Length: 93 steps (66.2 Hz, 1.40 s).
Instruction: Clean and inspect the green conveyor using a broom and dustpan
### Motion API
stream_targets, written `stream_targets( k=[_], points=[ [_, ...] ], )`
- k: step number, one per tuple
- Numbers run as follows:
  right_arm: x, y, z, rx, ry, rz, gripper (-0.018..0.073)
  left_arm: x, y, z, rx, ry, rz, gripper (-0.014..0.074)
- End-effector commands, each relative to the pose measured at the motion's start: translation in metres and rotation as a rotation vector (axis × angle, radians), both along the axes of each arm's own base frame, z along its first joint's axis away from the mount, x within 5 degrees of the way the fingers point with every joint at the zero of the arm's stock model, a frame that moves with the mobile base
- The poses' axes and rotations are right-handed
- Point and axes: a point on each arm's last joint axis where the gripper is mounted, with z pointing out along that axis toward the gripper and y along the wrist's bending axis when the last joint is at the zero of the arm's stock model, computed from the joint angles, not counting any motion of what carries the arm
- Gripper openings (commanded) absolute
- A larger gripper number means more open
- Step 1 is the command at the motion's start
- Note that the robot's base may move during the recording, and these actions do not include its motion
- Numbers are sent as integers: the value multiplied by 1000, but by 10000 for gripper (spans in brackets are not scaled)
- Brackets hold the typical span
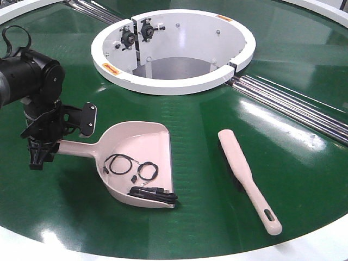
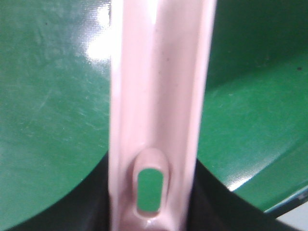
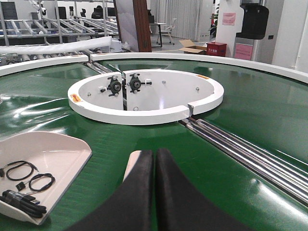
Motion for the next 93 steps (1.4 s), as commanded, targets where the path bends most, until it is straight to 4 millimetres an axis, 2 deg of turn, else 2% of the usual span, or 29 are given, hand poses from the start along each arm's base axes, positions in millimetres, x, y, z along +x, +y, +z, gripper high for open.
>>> stream_targets(
  k=[1,40,57,68,84,88,93],
  points=[
    [2,-1,12,17,-63,-19,-3,-4,-1,26,-19,-58,16,-6],
    [2,-1,12,17,-63,-19,-3,-4,-1,26,-19,-57,17,1],
    [2,-1,12,17,-63,-19,-3,-3,0,27,-14,-80,62,71],
    [2,-1,13,17,-64,-20,-3,-1,2,27,-8,-114,114,223],
    [2,-1,13,17,-64,-20,-3,0,1,27,-24,-143,191,605],
    [2,-1,13,17,-64,-20,-3,0,1,28,-29,-154,218,668],
    [2,-1,13,17,-64,-20,-3,-2,2,34,-38,-175,251,703]
  ],
)
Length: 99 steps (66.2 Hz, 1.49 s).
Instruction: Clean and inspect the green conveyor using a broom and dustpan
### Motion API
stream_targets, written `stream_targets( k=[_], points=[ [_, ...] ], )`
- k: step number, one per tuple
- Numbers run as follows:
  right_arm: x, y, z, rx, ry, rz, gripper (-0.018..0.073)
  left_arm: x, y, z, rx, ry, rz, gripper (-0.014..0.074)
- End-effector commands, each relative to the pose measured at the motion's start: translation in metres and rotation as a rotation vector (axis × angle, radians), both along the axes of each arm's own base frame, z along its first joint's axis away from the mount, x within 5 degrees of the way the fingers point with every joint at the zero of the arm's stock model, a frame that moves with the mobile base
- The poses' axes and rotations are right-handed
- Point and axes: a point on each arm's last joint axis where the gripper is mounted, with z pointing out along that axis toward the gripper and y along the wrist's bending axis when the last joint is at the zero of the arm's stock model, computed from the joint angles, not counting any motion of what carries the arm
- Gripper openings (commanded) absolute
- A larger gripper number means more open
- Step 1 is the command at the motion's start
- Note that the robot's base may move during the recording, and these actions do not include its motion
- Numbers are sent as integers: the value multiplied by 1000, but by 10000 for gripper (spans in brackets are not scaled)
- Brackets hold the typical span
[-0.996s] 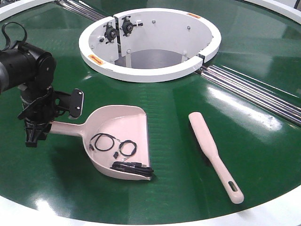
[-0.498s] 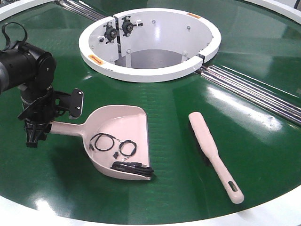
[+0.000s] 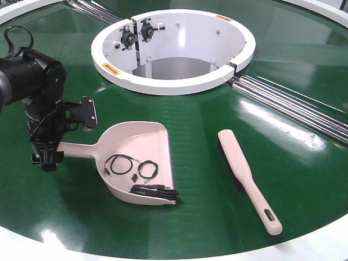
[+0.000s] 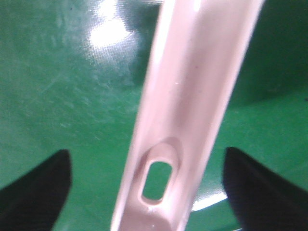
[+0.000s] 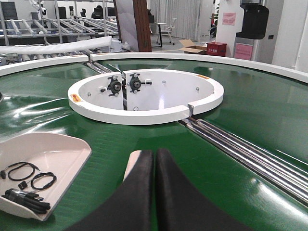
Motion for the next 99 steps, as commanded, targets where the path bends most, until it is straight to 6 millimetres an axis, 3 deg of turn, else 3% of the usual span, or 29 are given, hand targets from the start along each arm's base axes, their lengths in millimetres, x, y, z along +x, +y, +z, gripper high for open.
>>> stream_targets(
  k=[1,14,25,32,42,57,61,68,81,99],
  points=[
    [2,-1,13,17,-64,-20,-3,-3,2,34,-21,-115,53,704],
    [2,-1,13,17,-64,-20,-3,-13,4,68,-105,-284,232,642],
    [2,-1,13,17,-64,-20,-3,-25,5,114,-253,-527,365,485],
    [2,-1,13,17,-64,-20,-3,-39,8,148,-363,-680,425,311],
    [2,-1,13,17,-64,-20,-3,-65,14,190,-507,-836,524,-9],
    [2,-1,13,17,-64,-20,-3,-112,20,227,-753,-973,613,-7],
    [2,-1,13,17,-64,-20,-3,-130,21,229,-852,-1017,593,-6],
    [2,-1,13,17,-64,-20,-3,-162,23,212,-1002,-1058,572,-6],
    [2,-1,13,17,-64,-20,-3,-220,33,147,-1145,-1109,564,-6],
    [2,-1,13,17,-64,-20,-3,-262,44,103,-1146,-1116,558,-6]
  ],
)
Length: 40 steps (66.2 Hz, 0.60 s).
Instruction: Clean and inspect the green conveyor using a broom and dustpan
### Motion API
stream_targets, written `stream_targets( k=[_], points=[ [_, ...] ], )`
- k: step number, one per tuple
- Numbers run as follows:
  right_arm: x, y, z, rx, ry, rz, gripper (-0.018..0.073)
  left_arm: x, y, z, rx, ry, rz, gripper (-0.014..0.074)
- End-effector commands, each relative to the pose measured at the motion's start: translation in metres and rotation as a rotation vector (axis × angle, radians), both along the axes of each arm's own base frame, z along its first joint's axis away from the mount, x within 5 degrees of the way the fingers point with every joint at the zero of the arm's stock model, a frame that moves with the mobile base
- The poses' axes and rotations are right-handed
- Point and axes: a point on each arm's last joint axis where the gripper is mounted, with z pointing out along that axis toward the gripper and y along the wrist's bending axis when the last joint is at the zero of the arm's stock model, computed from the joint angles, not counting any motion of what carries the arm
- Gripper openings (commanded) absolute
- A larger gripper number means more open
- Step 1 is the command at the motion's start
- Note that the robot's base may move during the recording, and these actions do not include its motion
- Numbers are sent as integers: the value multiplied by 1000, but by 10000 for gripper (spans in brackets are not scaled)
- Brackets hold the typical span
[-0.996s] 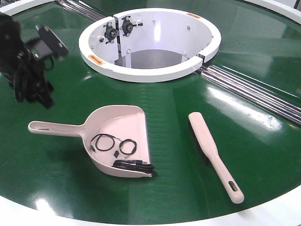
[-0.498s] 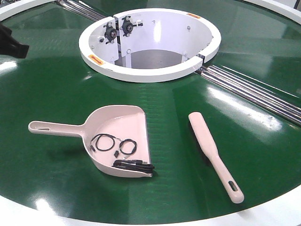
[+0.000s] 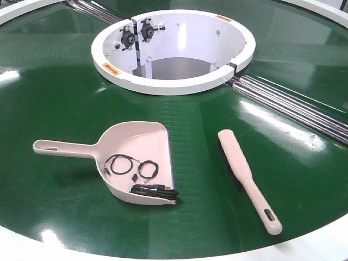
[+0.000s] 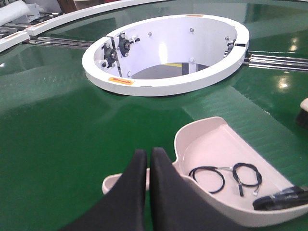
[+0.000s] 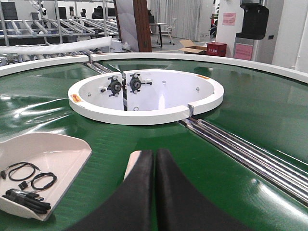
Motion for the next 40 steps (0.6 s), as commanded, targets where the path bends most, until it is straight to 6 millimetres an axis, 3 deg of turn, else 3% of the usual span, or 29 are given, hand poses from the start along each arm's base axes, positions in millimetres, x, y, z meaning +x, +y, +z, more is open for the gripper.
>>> stream_targets(
  k=[1,13,40],
  points=[
    [2,-1,13,16,-64,-20,-3,-7,1,6,-37,-78,0,-6],
    [2,-1,13,16,-64,-20,-3,-9,2,-7,-21,-18,2,-6],
    [2,-1,13,16,-64,-20,-3,-10,5,-7,-27,-6,29,-6]
  ],
)
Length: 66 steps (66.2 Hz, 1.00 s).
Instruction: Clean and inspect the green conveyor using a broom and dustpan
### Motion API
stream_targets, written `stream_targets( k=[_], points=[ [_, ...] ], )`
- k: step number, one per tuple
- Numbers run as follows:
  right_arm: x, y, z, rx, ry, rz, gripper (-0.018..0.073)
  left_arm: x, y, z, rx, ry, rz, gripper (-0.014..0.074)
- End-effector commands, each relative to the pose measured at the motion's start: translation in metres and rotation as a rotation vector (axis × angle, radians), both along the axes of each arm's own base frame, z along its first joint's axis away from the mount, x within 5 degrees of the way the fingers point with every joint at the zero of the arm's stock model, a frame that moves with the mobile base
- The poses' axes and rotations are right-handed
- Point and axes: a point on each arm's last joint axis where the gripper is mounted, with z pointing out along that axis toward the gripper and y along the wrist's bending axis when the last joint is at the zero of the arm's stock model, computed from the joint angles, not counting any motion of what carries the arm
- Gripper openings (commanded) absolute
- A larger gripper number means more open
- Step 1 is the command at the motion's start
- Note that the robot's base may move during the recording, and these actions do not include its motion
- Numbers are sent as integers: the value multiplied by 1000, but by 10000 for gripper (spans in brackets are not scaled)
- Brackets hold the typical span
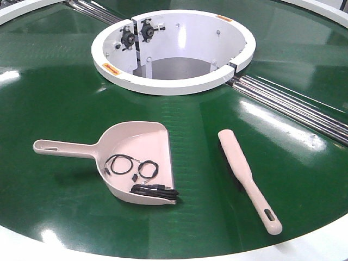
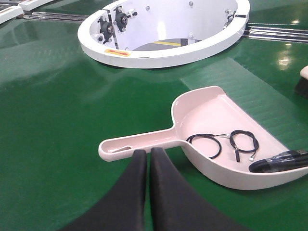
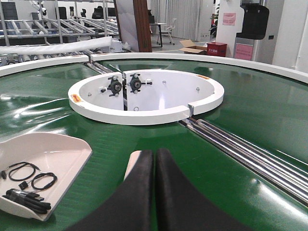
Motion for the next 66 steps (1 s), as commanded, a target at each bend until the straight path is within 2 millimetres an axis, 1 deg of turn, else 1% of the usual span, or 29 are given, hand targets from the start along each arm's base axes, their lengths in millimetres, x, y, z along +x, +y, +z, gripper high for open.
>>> stream_targets(
  k=[1,6,12,17,19,24,29,38,43,45,48,66],
  points=[
    [2,-1,13,16,-64,-20,-3,2,2,14,-45,-82,27,-6],
    [2,-1,13,16,-64,-20,-3,-2,9,17,-73,-100,83,-6],
    [2,-1,13,16,-64,-20,-3,-12,15,21,-101,-139,138,-6],
    [2,-1,13,16,-64,-20,-3,-22,20,16,-105,-176,178,-6],
    [2,-1,13,16,-64,-20,-3,-26,22,11,-107,-188,193,-6],
    [2,-1,13,16,-64,-20,-3,-34,24,-7,-144,-214,221,-6],
    [2,-1,13,16,-64,-20,-3,-40,25,-34,-187,-226,241,-6],
    [2,-1,13,16,-64,-20,-3,-48,26,-83,-188,-259,250,-6],
    [2,-1,13,16,-64,-20,-3,-51,27,-106,-193,-304,254,-6],
    [2,-1,13,16,-64,-20,-3,-53,27,-108,-195,-320,252,-6],
    [2,-1,13,16,-64,-20,-3,-56,26,-110,-186,-286,246,-6],
    [2,-1,13,16,-64,-18,-3,-55,26,-111,-182,-269,247,-6]
  ],
)
